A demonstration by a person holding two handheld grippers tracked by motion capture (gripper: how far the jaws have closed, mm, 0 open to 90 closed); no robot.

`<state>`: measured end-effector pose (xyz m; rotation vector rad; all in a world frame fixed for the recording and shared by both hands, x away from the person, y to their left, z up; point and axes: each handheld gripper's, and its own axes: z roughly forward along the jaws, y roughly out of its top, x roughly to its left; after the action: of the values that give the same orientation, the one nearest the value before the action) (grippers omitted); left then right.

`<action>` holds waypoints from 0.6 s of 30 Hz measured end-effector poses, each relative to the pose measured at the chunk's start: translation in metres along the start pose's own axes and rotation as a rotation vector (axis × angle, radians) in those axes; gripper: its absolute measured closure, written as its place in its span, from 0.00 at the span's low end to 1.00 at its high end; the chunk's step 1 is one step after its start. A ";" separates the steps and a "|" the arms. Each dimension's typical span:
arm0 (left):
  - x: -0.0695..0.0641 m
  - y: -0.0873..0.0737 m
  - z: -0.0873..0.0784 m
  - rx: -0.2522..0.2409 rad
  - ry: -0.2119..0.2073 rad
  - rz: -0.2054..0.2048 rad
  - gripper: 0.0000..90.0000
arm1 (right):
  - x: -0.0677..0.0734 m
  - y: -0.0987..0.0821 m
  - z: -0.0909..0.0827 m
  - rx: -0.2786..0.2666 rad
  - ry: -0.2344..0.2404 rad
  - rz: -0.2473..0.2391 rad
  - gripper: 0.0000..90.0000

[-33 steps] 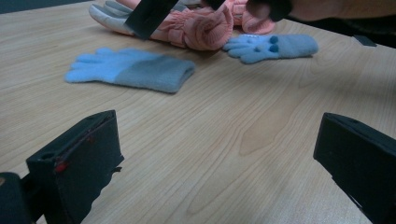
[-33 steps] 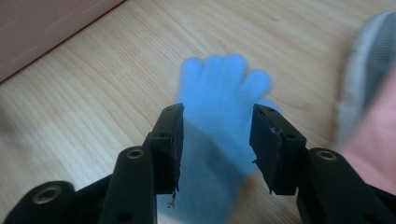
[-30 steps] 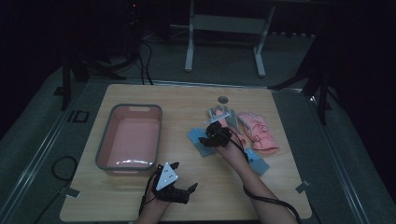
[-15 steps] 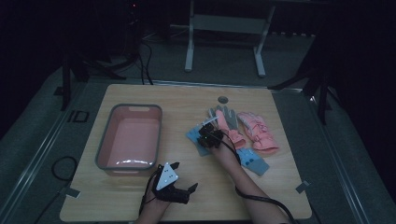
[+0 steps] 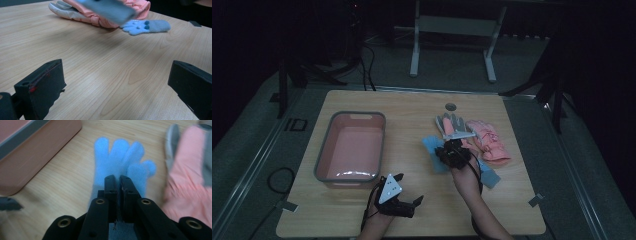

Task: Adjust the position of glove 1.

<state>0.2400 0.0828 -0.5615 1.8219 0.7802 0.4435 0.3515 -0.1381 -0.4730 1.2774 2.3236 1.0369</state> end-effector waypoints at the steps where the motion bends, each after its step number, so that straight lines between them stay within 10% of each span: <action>1: 0.000 0.000 0.000 -0.001 0.001 0.001 0.01 | 0.001 -0.005 -0.005 -0.001 -0.012 0.016 0.95; 18: 0.000 0.000 0.000 -0.002 -0.003 0.006 0.01 | 0.021 -0.074 0.003 0.067 -0.144 0.089 0.95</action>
<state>0.2397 0.0828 -0.5616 1.8229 0.7719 0.4455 0.2964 -0.1450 -0.5264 1.4427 2.2286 0.8680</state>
